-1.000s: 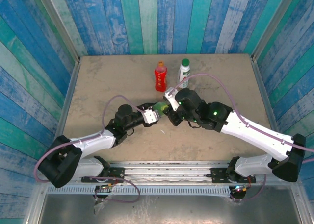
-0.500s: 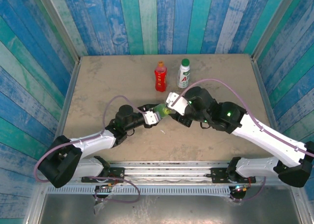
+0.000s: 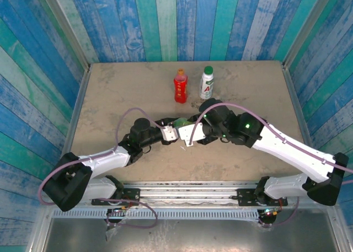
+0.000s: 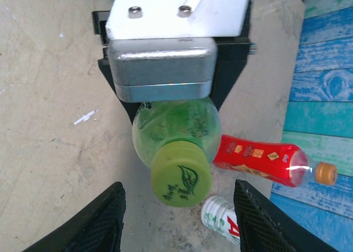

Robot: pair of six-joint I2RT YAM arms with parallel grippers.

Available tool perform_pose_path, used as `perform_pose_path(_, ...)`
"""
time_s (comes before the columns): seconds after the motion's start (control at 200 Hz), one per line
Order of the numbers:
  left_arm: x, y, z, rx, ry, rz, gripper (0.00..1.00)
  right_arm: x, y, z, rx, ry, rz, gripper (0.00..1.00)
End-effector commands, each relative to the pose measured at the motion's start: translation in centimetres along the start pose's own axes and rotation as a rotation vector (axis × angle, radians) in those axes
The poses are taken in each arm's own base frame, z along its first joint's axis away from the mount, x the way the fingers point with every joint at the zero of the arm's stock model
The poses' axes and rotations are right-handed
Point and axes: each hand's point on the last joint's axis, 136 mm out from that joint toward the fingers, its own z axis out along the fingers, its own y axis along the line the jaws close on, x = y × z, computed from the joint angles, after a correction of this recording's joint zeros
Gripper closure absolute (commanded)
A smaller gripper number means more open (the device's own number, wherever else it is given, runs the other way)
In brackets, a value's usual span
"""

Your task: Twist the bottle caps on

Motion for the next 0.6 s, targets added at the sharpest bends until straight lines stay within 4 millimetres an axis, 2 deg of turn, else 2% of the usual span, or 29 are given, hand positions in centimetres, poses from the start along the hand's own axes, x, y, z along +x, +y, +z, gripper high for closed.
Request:
perform_pose_path(0.0,-1.1,0.5,-0.5,-0.018,-0.029,0.024,0.40,-0.1,0.3,0.3,-0.024,0.009,-0.052,0.48)
perform_pose_path(0.155,-1.0,0.4,-0.5,-0.017,-0.025,0.022,0.40,-0.4,0.4,0.8,-0.037,-0.006,-0.003,0.60)
perform_pose_path(0.335,-1.2,0.5,-0.5,-0.017,-0.028,0.021,0.40,0.2,0.9,1.3,-0.049,0.022,0.019,0.70)
perform_pose_path(0.436,-1.3,0.6,-0.6,-0.021,-0.035,0.022,0.40,0.2,0.8,1.4,-0.041,0.026,0.024,0.69)
perform_pose_path(0.536,-1.4,0.5,-0.7,-0.018,-0.039,0.022,0.40,0.3,0.5,1.6,-0.028,0.027,0.026,0.61)
perform_pose_path(0.596,-1.4,0.5,-0.7,-0.018,-0.039,0.022,0.40,0.4,0.4,1.6,-0.023,0.031,0.027,0.61)
